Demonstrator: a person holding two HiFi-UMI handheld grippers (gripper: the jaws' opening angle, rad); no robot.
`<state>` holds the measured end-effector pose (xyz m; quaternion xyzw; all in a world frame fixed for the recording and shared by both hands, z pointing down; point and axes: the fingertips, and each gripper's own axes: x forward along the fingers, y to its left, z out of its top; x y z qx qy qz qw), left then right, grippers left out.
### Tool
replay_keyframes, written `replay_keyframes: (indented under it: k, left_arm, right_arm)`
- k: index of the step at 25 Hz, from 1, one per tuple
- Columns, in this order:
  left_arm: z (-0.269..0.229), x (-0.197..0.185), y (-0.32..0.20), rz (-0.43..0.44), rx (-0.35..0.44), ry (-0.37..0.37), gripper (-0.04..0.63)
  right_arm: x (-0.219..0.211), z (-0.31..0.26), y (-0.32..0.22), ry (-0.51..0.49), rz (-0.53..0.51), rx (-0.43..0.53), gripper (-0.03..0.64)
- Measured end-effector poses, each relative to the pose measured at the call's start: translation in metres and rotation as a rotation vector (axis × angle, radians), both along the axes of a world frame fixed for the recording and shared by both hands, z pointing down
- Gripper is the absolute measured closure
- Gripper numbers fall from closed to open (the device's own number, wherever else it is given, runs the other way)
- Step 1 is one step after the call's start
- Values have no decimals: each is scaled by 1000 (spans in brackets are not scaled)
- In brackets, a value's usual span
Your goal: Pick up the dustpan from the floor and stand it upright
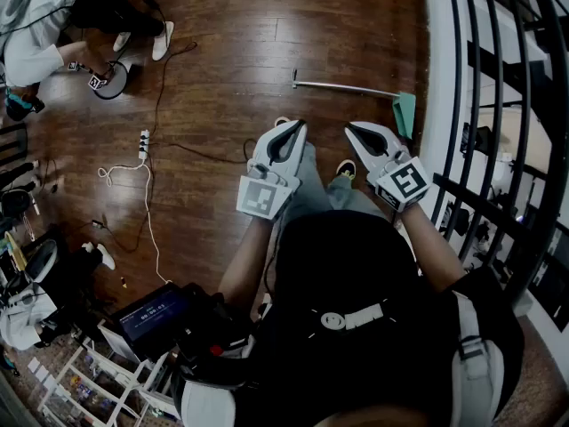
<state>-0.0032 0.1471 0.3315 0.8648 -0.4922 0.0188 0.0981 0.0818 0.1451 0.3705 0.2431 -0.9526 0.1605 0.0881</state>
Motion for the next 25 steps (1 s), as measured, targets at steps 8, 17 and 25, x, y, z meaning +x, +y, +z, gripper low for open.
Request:
replay_keyframes:
  k: [8, 17, 25]
  left_arm:
    - [34, -105, -64, -48, -104, 94, 577]
    - [94, -184, -138, -94, -187, 56, 577]
    - [214, -188, -180, -140, -309, 70, 577]
  right_arm:
    - [-94, 45, -79, 134, -56, -102, 615]
    - [-136, 164, -167, 245, 57, -365, 615]
    - [-136, 346, -189, 287, 118, -592, 614]
